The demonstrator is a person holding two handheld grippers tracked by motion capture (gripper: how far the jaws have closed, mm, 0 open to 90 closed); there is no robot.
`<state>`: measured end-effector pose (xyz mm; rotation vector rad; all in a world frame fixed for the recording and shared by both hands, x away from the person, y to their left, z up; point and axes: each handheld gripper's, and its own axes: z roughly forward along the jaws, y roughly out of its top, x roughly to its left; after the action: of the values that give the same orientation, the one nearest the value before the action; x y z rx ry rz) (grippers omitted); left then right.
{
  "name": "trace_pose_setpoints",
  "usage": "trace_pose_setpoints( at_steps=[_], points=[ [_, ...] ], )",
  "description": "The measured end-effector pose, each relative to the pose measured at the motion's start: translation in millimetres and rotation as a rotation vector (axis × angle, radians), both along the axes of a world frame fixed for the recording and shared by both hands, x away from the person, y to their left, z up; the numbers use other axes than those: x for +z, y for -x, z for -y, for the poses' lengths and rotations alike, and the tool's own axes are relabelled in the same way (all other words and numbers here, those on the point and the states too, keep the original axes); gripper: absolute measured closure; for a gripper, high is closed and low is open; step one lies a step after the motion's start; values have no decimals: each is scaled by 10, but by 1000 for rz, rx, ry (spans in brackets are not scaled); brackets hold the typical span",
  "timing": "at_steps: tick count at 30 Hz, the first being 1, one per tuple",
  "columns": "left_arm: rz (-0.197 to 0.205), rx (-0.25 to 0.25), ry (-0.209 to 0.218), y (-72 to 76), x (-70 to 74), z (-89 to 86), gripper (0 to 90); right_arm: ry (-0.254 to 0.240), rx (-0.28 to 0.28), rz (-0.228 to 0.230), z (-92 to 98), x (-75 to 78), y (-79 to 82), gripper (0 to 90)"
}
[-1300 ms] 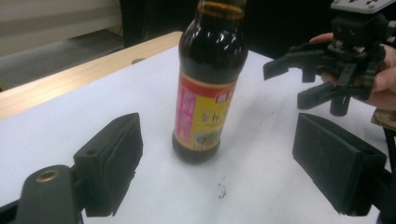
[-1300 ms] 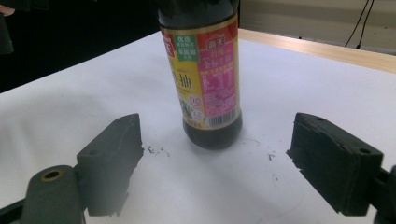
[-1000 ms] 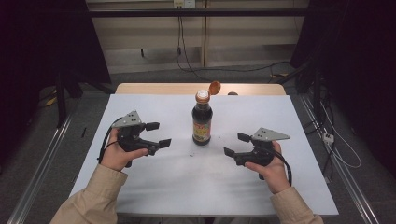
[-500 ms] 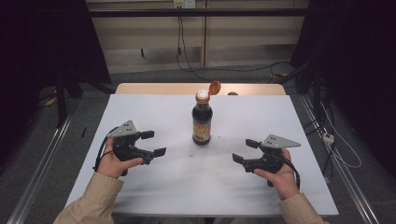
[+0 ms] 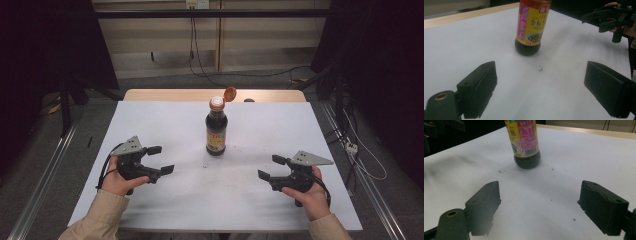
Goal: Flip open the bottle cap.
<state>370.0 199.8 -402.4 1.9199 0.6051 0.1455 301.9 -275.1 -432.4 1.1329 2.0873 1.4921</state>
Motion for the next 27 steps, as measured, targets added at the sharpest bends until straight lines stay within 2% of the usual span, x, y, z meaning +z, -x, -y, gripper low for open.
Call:
trace_pose_setpoints(
  at_steps=[8,12,27],
  points=[
    [-10,15,12,49,-83,-84,96,18,-3,-7,57,-50,60,165],
    [-11,20,-4,66,-112,-127,92,16,-6,-3,69,-45,76,165],
    [-11,41,-12,152,-184,-295,84,23,-14,-3,132,-87,165,165]
  ],
)
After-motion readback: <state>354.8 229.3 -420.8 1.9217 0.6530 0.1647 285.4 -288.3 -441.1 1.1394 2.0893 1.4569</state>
